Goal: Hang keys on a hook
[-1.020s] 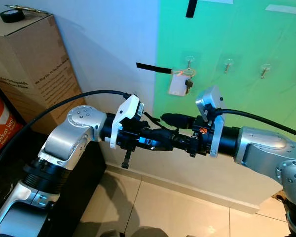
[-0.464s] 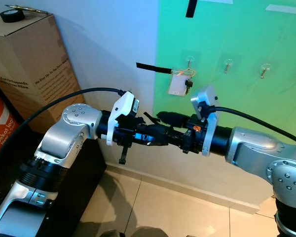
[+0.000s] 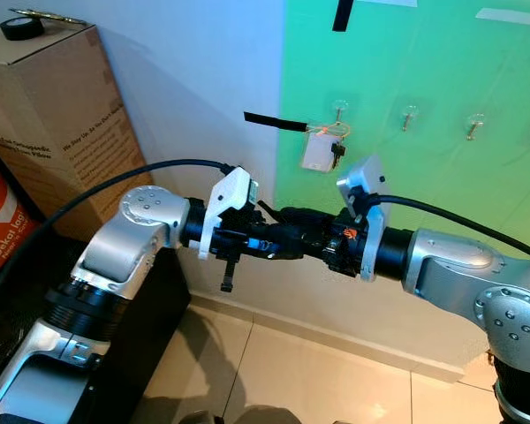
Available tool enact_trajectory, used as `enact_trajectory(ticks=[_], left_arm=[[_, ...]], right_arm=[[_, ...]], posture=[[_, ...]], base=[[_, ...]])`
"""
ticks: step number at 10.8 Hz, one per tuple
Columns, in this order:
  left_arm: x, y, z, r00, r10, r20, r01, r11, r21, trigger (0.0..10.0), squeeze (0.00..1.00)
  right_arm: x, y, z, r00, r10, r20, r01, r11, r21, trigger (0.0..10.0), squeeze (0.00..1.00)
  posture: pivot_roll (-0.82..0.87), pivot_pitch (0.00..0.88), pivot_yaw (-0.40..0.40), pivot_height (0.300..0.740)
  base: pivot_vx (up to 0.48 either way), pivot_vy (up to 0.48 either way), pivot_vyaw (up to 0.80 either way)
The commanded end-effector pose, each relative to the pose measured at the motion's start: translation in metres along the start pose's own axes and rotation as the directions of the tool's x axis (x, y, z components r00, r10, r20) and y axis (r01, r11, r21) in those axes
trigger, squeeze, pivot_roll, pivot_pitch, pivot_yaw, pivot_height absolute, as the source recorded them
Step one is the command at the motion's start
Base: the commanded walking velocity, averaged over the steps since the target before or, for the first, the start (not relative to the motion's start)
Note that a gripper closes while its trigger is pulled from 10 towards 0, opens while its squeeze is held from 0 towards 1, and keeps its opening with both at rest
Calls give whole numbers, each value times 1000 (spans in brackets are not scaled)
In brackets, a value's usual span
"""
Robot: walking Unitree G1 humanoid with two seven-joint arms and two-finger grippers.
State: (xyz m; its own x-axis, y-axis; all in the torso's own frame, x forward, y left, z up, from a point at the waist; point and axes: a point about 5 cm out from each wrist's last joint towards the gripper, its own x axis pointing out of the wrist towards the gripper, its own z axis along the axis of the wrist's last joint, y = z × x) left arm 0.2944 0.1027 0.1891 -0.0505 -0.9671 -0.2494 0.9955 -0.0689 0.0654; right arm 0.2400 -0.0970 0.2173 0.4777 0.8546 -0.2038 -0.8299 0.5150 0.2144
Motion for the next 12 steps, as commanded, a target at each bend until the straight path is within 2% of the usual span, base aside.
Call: enact_trajectory(ticks=[1,3,12], left_arm=[[9,3,-3,999,7,-48,-7,1000,8,10000,0],[8,11,-5,994,77,-73,-75,997,27,10000,0],[6,22,-11,981,169,-92,-164,985,55,10000,0]], right_arm=[[4,13,11,996,85,37,-82,995,-58,0,0],[4,13,10,996,86,32,-84,995,-61,0,0],[2,13,14,991,109,78,-105,993,-50,0,0]], posture=[[-142,0,34,740],[-142,0,34,740],[-142,0,35,740]], base=[[0,0,0],[0,0,0],[0,0,0]])
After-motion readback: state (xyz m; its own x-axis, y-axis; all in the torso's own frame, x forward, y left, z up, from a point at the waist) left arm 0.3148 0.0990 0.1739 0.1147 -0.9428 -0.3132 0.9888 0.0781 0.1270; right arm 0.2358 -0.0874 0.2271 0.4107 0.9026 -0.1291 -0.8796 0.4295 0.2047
